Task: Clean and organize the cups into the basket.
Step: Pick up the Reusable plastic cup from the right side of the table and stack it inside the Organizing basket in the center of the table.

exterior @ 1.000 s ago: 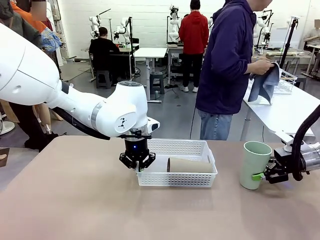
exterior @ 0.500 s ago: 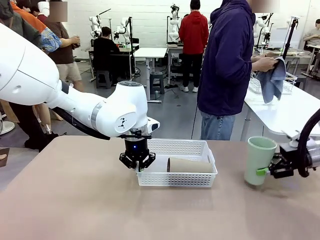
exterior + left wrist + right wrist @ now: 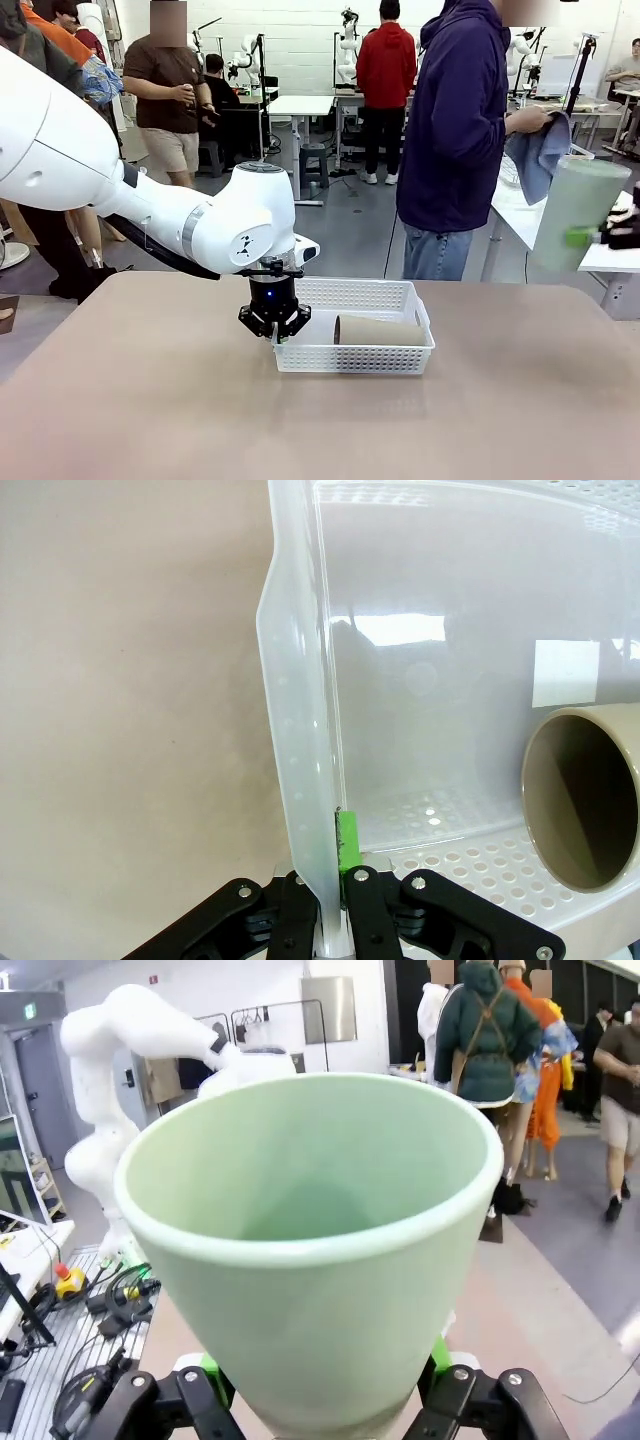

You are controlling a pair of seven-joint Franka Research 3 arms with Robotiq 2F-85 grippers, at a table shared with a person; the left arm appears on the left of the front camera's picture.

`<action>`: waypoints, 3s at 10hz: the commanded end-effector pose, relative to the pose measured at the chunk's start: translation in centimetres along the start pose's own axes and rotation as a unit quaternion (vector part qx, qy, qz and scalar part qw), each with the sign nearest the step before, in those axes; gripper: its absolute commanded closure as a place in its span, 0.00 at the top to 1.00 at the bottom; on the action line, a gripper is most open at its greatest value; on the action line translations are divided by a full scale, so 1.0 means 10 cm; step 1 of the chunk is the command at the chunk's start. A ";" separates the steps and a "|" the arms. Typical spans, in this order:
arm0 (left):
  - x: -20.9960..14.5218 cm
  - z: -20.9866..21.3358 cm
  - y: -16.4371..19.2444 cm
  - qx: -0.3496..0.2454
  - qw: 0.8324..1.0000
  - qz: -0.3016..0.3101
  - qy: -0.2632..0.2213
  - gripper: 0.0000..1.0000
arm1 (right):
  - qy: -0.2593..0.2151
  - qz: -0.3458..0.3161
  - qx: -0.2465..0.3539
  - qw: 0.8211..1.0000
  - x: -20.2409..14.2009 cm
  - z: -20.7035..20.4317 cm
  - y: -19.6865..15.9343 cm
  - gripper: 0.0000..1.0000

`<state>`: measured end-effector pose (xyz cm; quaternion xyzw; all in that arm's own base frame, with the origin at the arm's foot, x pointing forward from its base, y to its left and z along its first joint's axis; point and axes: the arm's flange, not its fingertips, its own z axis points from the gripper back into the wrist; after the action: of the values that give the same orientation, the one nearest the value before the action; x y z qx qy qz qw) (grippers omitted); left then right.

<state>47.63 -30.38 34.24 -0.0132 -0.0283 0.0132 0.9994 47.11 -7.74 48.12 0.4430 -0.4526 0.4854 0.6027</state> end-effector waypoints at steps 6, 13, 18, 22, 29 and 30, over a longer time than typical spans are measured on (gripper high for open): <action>-0.02 0.00 0.00 0.002 1.000 -0.002 0.000 0.00 | 0.000 0.000 0.000 1.000 0.00 0.00 0.00 0.23; -0.02 0.00 0.00 0.002 1.000 -0.002 0.000 0.00 | 0.416 0.031 0.024 0.908 1.35 -1.88 -0.15 0.82; -0.02 0.00 0.00 0.002 1.000 -0.002 0.000 0.00 | 0.553 -0.004 0.042 0.832 0.93 -3.13 -0.98 0.82; -0.02 0.00 0.00 0.002 1.000 -0.002 0.000 0.00 | 0.565 0.020 0.108 0.818 0.51 -3.63 -1.01 0.82; -0.02 0.00 0.00 0.002 1.000 -0.002 0.000 0.00 | 0.556 0.042 0.156 0.815 -0.06 -3.94 -1.05 0.82; -0.02 0.00 0.00 0.002 1.000 -0.002 0.000 0.00 | 0.556 0.041 0.164 0.814 -0.15 -3.96 -1.08 0.82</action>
<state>47.59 -30.42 34.24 -0.0131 -0.0283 0.0127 0.9994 61.34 29.09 38.15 0.1826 0.0289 0.7303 0.6576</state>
